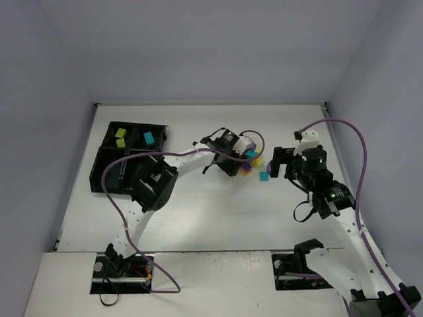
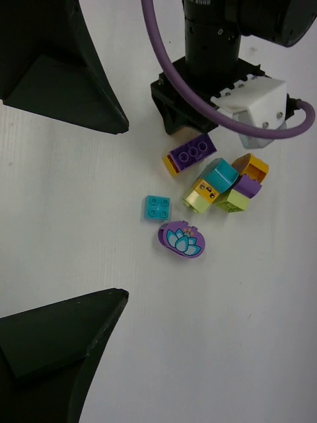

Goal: Sort the legos into containers by color

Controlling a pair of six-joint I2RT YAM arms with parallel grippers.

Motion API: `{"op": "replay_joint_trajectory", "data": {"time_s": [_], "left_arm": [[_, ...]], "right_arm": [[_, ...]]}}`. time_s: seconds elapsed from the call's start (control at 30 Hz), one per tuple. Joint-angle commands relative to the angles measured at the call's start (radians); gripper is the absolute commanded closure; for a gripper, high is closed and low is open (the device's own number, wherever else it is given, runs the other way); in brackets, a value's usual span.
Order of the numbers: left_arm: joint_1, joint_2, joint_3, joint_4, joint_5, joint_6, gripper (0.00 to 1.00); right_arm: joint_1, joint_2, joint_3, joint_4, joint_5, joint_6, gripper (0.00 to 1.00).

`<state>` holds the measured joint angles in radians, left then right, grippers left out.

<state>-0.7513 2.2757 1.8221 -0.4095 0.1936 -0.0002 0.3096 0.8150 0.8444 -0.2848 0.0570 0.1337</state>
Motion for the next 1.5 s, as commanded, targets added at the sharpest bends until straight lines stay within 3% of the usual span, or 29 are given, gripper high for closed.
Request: {"op": "replay_joint_trajectory", "data": {"time_s": [0.0,0.23,0.33,0.4,0.6,0.77,1.1,1.27,1.47], "left_arm": [[0.039,-0.123,-0.085,-0.015,0.009,-0.043,0.75],[0.151,-0.45,-0.224,-0.019,-0.135,-0.148,0.76],[0.265,-0.582,-0.311,-0.009,-0.229,-0.23,0.76],[0.398,-0.671,-0.369,-0.017,-0.275,-0.263,0.76],[0.657,-0.794,-0.477,-0.066,-0.355,-0.377,0.75],[0.863,-0.785,-0.529,-0.066,-0.356,-0.461,0.71],[0.955,-0.631,-0.527,-0.112,-0.344,-0.598,0.62],[0.954,-0.607,-0.537,-0.12,-0.332,-0.616,0.43],[0.943,-0.633,-0.526,-0.129,-0.304,-0.621,0.34]], "right_arm": [[0.006,0.007,0.021,0.032,0.021,0.003,0.0],[0.006,0.039,0.047,0.033,0.014,0.007,0.0],[0.006,0.058,0.059,0.039,-0.005,0.01,0.0],[0.006,0.075,0.064,0.042,-0.014,0.01,0.0],[0.006,0.105,0.068,0.059,-0.028,0.007,0.0],[0.008,0.113,0.064,0.076,-0.045,0.009,0.0],[0.006,0.069,0.038,0.078,-0.019,0.007,0.0],[0.006,0.055,0.025,0.076,-0.013,0.007,0.0],[0.006,0.069,0.025,0.075,-0.009,0.007,0.0]]}}
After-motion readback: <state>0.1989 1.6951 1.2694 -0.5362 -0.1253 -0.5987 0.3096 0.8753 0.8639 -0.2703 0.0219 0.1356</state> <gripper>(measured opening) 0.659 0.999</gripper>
